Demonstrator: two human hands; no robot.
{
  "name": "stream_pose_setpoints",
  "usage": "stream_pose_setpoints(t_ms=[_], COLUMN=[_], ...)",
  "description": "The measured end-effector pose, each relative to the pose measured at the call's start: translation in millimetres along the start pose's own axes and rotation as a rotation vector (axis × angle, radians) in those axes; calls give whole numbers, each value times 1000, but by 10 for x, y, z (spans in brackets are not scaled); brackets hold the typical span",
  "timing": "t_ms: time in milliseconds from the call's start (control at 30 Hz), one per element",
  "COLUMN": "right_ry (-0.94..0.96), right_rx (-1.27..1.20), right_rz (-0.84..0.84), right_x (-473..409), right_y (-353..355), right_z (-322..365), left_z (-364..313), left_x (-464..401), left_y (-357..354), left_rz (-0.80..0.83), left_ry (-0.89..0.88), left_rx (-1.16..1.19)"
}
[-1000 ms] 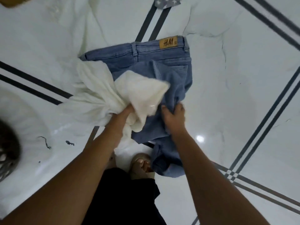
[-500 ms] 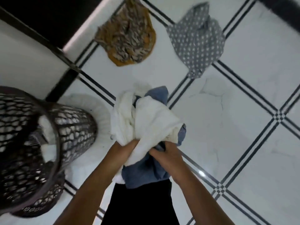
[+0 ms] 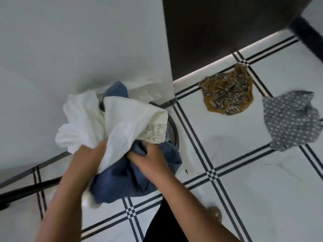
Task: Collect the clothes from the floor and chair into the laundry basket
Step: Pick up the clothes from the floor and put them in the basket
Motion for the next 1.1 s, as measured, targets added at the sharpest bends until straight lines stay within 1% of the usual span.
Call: stream_pose_setpoints(t_ms=[33,67,100,167,233,267,300,333,400,433,467,567,600,633,667,700,767,833,867,933,1000,1100], right_ry=[-62,-123,-183,-323,-406,-415,-394,-343,-183,-128,-105,-211,-178,-125,-82,-81,-137,-206,-205,-149,-89,-83], right_rx=[42,79,97,71,122,178,302,467,795,951,1075,1279,1370,1449,1504,1516,1410,1235,1188,1179,1179,1131], right_rz=[16,14,8,20,52,82,111,129,150,229,349,781,879,933,938,909,841,794,777,744,690,614], right_x=[-156,-312,-405,-556,-684,-712,-731,-749,-727,-685,-620,-325,-267,-245,-286,-329,-496,-647,-695,-775,-813,-809], right_y=[-88,-153,-139,-138,-104,-47,27,100,232,230,203,76,27,-15,-48,-46,-23,-23,-33,-57,-67,-58], right_z=[-148,-337,-510,-847,-1124,-1223,-1290,-1344,-1334,-1348,-1390,-1572,-1611,-1623,-1623,-1624,-1625,-1649,-1658,-1655,-1633,-1624], left_z=[52,49,64,205,392,412,450,533,666,730,762,811,834,853,858,855,731,434,229,-228,-655,-1075], left_x=[-172,-230,-394,-740,-1013,-1049,-1089,-1134,-1117,-1086,-1054,-989,-1012,-1033,-1059,-1064,-1125,-1245,-1300,-1462,-1676,-1893], left_y=[-61,-180,-348,-610,-851,-941,-1019,-1068,-1086,-1079,-1054,-952,-937,-921,-904,-902,-854,-773,-731,-669,-687,-824], left_rz=[2,16,70,110,202,250,274,278,224,194,139,-1,0,21,48,71,50,-38,-100,-232,-305,-334], left_ry=[48,128,160,225,296,275,244,230,216,196,155,25,13,12,10,1,-84,-216,-298,-446,-505,-504], left_rx=[-35,-1,-12,44,126,141,71,-5,-115,-107,-95,-128,-124,-121,-122,-136,-180,-217,-235,-287,-417,-734])
Point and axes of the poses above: each hand's wrist, its own x-axis away from the middle knuckle, its own y-axis out of the back of the hand, z = x × y, the point moved 5 cm from there along -x, towards the middle knuckle, and after that the axes turned 15 degrees about y, right-handed, at the moved point
